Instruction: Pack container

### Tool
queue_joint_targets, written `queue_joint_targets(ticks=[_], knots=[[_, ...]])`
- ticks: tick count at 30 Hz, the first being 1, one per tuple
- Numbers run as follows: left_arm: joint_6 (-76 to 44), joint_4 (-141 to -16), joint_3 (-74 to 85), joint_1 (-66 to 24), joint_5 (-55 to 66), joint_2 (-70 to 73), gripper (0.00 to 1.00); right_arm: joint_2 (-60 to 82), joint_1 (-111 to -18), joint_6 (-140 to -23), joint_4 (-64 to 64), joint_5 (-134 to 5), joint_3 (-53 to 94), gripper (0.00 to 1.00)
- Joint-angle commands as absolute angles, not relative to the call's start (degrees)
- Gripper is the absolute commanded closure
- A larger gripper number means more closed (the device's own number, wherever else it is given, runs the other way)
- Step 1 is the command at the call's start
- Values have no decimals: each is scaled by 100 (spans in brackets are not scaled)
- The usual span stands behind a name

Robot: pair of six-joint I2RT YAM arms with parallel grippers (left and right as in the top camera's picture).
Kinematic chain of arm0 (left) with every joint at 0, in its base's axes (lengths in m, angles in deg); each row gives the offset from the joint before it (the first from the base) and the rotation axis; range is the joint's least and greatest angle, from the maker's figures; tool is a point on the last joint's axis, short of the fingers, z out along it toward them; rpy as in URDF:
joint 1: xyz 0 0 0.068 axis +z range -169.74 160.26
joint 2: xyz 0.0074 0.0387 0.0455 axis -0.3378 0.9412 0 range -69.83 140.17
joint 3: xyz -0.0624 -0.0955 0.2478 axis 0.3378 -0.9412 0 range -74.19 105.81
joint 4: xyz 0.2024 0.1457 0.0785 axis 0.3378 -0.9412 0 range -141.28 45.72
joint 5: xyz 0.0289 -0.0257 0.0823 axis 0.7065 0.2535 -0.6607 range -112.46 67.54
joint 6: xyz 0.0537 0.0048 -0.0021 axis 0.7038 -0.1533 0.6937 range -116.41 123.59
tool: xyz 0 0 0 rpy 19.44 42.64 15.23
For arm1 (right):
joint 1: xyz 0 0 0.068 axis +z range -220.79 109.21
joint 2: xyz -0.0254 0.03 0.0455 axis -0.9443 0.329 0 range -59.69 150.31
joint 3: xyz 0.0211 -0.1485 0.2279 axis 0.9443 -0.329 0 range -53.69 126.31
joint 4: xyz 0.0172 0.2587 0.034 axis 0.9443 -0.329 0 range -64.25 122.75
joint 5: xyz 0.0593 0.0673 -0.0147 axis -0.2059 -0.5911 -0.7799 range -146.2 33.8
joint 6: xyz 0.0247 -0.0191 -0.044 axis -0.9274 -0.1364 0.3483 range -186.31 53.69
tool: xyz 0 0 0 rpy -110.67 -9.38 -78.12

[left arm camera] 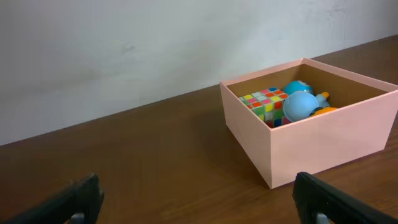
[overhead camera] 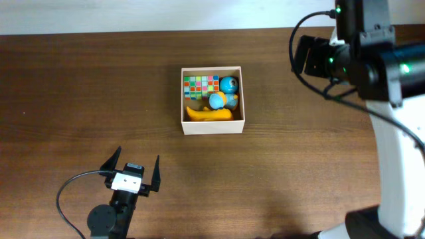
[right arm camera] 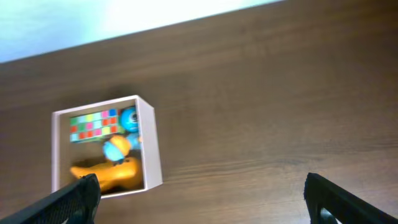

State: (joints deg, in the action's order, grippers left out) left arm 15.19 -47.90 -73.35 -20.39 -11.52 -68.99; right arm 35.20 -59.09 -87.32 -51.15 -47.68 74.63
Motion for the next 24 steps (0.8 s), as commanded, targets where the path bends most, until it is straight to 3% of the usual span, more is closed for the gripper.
queue_joint_targets(ticks=[1,9,24], knots=[[1632,-4797,-7370,-2006,-1172,-6954,1,2954,-5802,-8780,-5097,-4751,7146,1],[1632,-4797,-7370,-2006,-1172,-6954,1,1332,-5808,-8780,-3690,-4202,4918,1],[1632,-4797,-7370,-2006,-1172,-6954,1,-2086,-6305,-8214,1418,-3756,-21,1]])
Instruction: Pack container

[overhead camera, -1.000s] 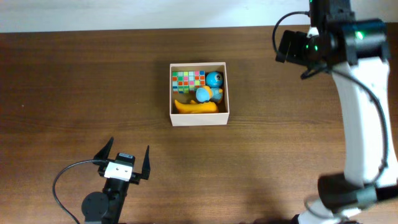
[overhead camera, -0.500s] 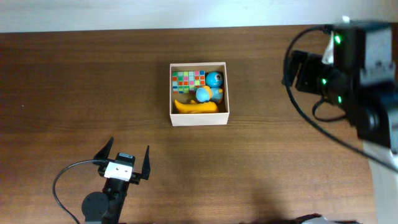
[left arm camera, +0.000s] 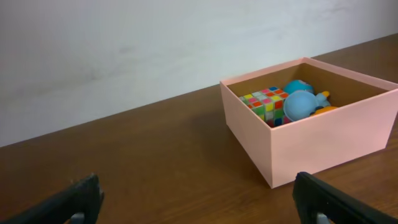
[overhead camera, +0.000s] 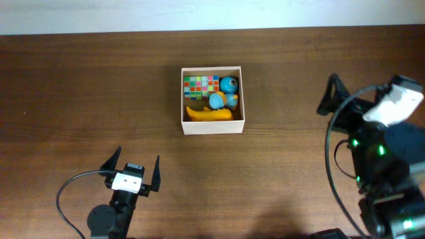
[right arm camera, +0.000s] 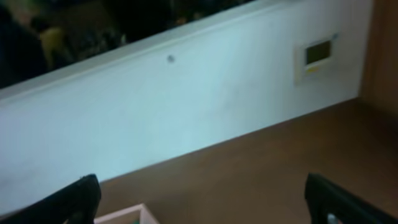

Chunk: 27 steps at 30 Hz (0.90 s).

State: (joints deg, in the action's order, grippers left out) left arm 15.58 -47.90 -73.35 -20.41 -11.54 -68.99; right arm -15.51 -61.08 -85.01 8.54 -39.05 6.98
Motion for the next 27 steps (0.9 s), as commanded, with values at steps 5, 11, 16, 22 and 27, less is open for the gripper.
queue_joint_targets(ticks=[5,11,16,22,27], knots=[[1632,-4797,-7370,-2006,-1172,-6954,1,-3098,-6412,-8007,2474,-3820,-1302,1],[1632,-4797,-7370,-2004,-1172,-6954,1,-4239,-6504,-8009,3099,-4158,-2756,1],[1632,-4797,-7370,-2006,-1172,-6954,1,-5021,-6643,-8026,3259,-4364,-3634,1],[1632,-4797,-7370,-2006,-1172,-6954,1,-5550,-6788,-8026,3256,-4532,-4246,1],[1632,-4797,-7370,-2006,-1172,-6954,1,-5695,-6788,-8022,3121,-4528,-4519,1]])
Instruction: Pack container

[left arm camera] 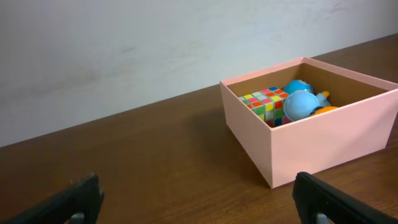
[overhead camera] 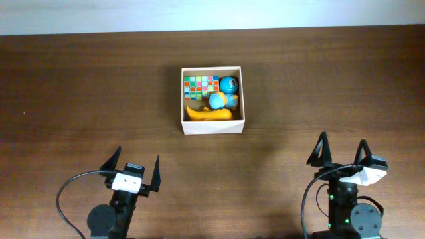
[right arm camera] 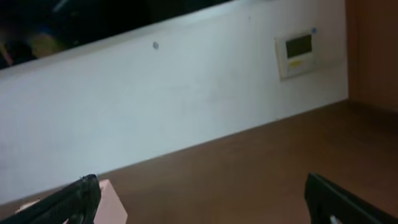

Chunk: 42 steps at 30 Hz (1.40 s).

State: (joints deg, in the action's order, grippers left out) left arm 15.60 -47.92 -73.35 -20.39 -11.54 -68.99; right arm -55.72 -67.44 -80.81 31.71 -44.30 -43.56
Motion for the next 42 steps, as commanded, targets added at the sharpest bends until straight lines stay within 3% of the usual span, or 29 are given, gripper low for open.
queue_joint_targets(ticks=[1,17,23,42], knots=[[1632,-4797,-7370,-2006,-1172,-6954,1,-5727,-6788,-8024,3064,-4528,-4578,1],[1632,-4797,-7370,-2006,-1172,-6954,1,-5950,-6777,-8000,2734,-4681,-5232,1],[1632,-4797,-7370,-2006,-1172,-6954,1,-5950,-6777,-6855,2730,-5435,-5293,1],[1632,-4797,-7370,-2006,-1172,-6954,1,-5950,-6783,-6864,2738,-5426,-5295,1]])
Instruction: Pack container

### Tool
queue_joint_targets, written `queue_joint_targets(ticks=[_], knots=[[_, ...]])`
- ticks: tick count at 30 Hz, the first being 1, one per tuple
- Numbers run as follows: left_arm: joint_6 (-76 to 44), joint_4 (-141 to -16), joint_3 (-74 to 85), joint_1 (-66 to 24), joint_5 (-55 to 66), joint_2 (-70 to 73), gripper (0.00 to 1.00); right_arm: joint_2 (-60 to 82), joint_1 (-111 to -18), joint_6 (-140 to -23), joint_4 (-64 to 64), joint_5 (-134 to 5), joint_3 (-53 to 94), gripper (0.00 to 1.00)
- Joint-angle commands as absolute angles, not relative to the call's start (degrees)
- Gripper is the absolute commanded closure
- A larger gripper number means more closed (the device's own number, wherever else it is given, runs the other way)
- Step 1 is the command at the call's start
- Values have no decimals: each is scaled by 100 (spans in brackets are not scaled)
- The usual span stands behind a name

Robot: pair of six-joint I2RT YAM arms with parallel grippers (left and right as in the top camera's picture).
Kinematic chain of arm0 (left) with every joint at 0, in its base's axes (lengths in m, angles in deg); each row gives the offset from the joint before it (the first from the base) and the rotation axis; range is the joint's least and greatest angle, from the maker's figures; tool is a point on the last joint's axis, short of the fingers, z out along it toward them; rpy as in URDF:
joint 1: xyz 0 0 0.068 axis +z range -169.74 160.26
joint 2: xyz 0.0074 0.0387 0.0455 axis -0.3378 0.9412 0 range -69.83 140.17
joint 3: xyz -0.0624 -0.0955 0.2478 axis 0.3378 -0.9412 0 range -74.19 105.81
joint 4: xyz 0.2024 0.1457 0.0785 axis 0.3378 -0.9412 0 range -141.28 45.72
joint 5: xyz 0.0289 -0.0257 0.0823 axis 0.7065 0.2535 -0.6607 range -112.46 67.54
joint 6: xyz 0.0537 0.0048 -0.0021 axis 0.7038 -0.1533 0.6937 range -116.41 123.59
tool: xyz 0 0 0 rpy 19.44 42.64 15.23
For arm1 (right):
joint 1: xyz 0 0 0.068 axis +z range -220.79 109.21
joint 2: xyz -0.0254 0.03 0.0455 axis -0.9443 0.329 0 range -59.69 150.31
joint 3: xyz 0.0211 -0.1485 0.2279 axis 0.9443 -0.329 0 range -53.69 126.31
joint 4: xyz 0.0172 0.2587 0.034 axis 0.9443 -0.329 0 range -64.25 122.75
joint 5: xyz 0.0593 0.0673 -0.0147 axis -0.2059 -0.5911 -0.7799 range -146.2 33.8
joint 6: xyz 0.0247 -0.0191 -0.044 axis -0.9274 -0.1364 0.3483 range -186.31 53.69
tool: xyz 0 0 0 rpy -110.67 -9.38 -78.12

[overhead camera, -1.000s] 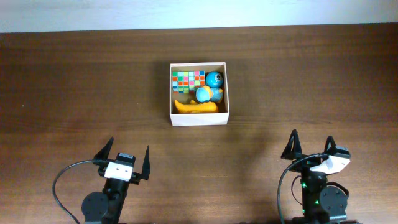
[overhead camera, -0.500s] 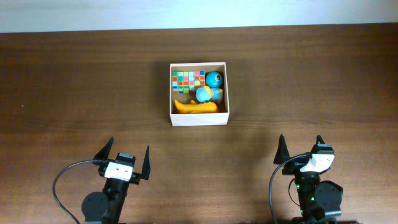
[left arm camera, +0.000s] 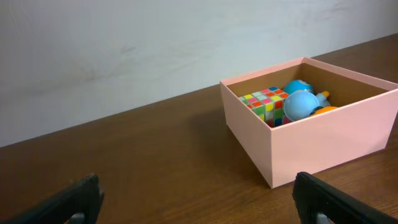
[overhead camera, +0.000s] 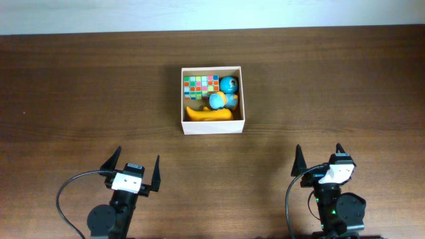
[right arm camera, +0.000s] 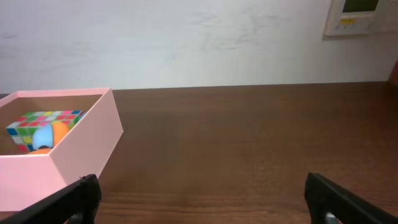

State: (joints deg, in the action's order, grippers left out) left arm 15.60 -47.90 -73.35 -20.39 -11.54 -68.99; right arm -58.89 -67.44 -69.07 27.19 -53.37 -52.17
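Note:
A pale pink box [overhead camera: 213, 125] [left arm camera: 323, 140] [right arm camera: 74, 152] stands on the brown table, back of centre. Inside it lie a multicoloured cube [overhead camera: 200, 84] [left arm camera: 266, 102] [right arm camera: 38, 120], a blue round toy with orange parts [overhead camera: 226, 93] [left arm camera: 300, 102] [right arm camera: 45, 138] and a yellow banana-shaped toy [overhead camera: 208, 114]. My left gripper [overhead camera: 135, 168] [left arm camera: 199, 198] rests open at the front left, well short of the box. Open too and with nothing between its fingers, my right gripper [overhead camera: 319, 160] [right arm camera: 202, 199] rests at the front right, facing the box.
A white wall [left arm camera: 155, 43] runs behind the table, with a small wall panel [right arm camera: 364, 14] at the right. Bare brown tabletop [overhead camera: 80, 86] surrounds the box on all sides.
My right gripper has shifted a little left at the front right and turned toward the box, which now shows in its wrist view. The left arm and the box contents have not moved.
My right arm was raised high at the back right, looking down on the filled box. Then it was lower at the right side. Then it stood at the front right edge facing the wall, and now it faces the box. The left arm stayed still throughout.

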Motion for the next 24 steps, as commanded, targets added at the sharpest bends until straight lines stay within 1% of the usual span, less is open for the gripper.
queue_joint_targets(ticks=[1,6,12,24], knots=[[1632,-4797,-7370,-2006,-1172,-6954,1,-5950,-6783,-6864,2738,-5426,-5295,1],[1632,-4797,-7370,-2006,-1172,-6954,1,-5950,-6783,-6802,2738,-5380,-5295,1],[1632,-4797,-7370,-2004,-1172,-6954,1,-5950,-6785,-6199,2738,-5387,-5295,1],[1632,-4797,-7370,-2006,-1172,-6954,1,-5950,-6788,-6204,2741,-5367,-5295,1]])
